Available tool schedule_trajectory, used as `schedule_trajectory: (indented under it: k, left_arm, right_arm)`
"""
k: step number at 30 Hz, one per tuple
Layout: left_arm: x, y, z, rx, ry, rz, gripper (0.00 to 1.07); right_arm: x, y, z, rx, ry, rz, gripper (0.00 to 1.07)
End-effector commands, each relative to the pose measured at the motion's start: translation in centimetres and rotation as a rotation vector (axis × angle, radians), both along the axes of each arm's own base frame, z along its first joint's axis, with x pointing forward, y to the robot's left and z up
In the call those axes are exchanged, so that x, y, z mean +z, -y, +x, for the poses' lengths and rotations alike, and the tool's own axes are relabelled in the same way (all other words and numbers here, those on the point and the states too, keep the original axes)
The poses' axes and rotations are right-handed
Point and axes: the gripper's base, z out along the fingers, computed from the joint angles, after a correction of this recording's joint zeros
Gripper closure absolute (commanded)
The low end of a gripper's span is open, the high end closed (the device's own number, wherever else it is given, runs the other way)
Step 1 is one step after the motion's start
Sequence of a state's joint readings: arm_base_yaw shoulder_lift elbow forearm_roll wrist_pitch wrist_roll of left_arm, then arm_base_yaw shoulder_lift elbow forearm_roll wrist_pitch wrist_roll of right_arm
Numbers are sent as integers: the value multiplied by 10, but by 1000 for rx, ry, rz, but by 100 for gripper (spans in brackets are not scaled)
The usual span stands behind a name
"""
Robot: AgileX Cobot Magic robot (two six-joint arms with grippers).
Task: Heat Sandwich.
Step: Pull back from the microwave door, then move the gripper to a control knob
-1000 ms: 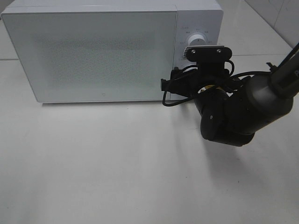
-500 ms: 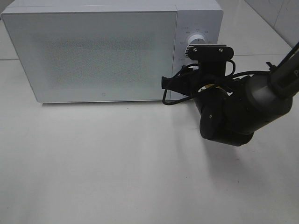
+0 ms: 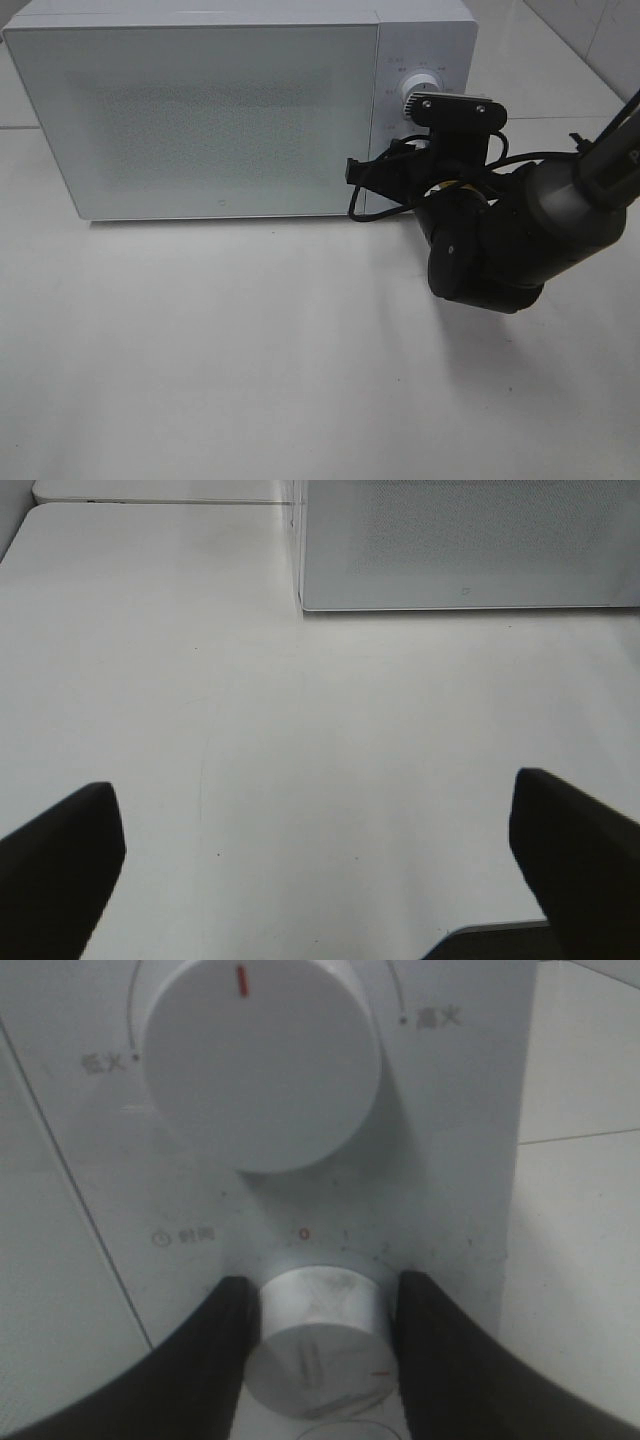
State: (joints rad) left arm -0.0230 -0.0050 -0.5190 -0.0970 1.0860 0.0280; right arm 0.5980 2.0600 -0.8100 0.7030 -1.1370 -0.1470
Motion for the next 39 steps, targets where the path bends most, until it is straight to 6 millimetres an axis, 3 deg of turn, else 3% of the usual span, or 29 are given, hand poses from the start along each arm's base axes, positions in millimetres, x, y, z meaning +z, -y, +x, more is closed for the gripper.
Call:
schedule_trajectory:
  k: [1,23,39]
  left_arm:
    - [0,1,-2,1,30,-11,9]
    - [0,1,-2,1,30,-11,9]
    - [0,1,-2,1,30,-11,9]
  right_arm:
    - [5,-2,4,-11,42,115,104]
    - [-1,-3,3,-166,-20,828,104]
    - [0,-3,3,-251,-11,1220,104]
